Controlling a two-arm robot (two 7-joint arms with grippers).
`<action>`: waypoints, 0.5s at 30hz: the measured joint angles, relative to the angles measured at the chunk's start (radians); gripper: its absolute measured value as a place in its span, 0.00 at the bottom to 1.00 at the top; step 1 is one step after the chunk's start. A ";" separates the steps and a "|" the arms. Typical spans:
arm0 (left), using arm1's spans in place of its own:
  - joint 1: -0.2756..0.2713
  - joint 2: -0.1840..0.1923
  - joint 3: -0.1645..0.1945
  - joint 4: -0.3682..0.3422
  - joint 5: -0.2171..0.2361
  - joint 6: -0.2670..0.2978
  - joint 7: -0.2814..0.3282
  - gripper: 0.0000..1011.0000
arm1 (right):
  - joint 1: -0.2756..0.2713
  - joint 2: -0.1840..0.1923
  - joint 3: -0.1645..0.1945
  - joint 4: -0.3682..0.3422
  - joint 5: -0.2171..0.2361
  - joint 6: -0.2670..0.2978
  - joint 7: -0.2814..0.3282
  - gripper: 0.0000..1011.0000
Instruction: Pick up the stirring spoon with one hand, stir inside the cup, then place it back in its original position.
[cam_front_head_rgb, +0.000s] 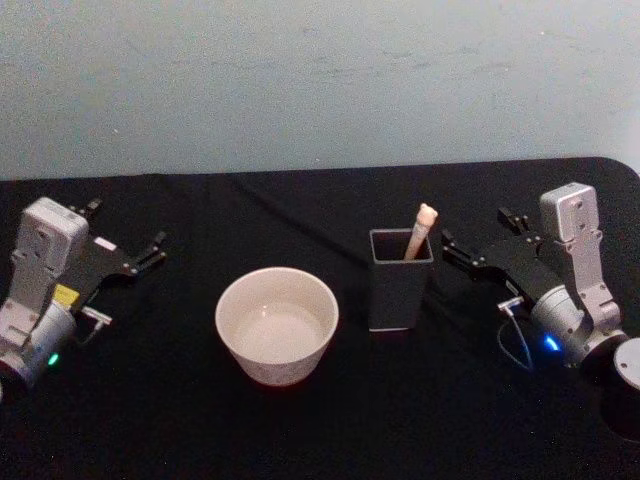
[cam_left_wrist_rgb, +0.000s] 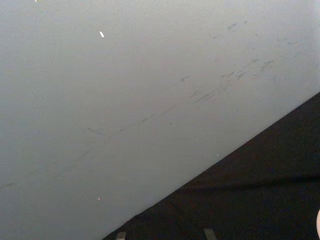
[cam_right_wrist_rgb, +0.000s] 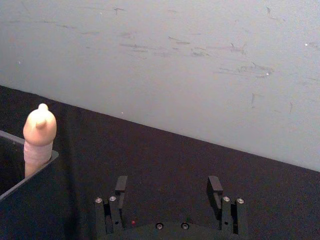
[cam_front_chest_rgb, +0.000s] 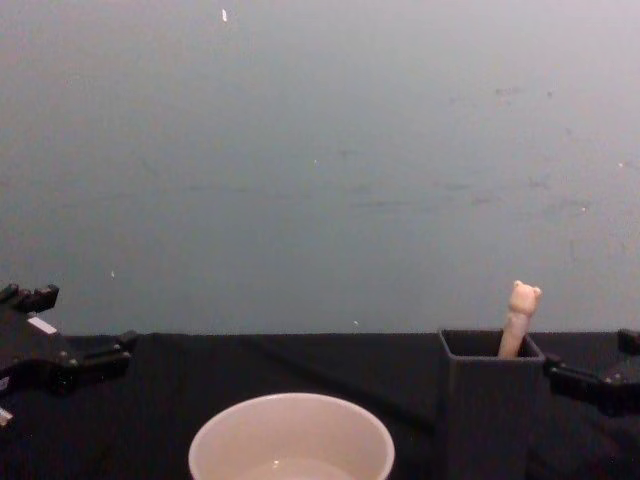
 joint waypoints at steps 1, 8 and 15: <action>0.000 0.000 0.000 0.000 0.000 0.000 0.000 0.99 | 0.000 0.000 0.000 0.000 0.000 0.000 0.000 0.99; 0.000 0.000 0.000 0.000 0.000 0.000 0.000 0.99 | -0.001 0.001 -0.001 -0.003 0.002 0.000 0.000 0.99; 0.000 0.000 0.000 0.000 0.000 0.000 0.000 0.99 | -0.001 0.001 -0.001 -0.004 0.003 0.000 0.000 0.99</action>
